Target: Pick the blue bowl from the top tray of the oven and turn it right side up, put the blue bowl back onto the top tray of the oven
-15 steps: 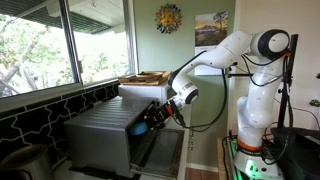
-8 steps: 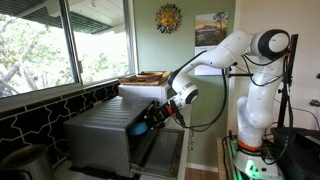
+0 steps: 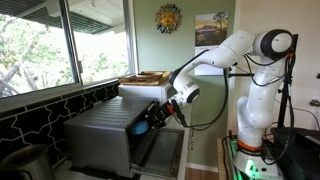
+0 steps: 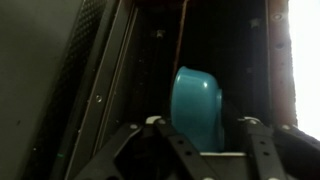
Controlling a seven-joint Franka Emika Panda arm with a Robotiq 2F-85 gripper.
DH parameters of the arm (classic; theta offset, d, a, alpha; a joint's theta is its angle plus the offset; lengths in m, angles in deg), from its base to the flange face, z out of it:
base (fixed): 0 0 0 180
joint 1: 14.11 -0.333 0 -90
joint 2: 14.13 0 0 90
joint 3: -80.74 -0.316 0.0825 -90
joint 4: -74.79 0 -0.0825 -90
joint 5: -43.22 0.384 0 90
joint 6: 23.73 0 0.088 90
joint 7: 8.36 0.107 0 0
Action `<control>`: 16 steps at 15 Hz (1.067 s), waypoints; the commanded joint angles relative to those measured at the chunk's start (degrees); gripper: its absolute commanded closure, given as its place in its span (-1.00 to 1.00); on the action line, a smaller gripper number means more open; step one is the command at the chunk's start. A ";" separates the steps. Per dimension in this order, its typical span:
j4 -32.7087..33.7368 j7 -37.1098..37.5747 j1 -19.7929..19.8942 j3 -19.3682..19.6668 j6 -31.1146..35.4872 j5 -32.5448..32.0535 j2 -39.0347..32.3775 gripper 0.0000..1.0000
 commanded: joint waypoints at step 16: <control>-4.38 22.07 0.69 -2.13 0.61 -47.20 12.14 0.45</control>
